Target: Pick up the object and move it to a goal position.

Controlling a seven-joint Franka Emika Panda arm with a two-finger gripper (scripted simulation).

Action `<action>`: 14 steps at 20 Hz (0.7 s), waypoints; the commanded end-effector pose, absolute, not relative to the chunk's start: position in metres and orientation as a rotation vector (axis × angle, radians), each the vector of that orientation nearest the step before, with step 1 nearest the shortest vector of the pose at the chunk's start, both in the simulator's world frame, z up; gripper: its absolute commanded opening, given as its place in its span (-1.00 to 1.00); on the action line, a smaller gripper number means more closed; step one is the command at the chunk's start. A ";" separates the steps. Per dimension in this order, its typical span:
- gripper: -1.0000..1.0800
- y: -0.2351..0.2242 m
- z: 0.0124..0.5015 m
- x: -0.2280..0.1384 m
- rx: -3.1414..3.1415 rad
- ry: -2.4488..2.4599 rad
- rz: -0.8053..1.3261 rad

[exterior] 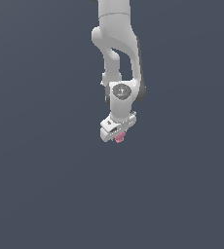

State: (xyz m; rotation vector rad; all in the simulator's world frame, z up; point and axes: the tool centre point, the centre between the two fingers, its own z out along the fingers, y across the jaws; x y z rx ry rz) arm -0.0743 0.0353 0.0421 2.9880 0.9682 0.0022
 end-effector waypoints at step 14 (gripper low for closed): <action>-1.00 0.019 0.089 -0.070 2.988 0.969 0.002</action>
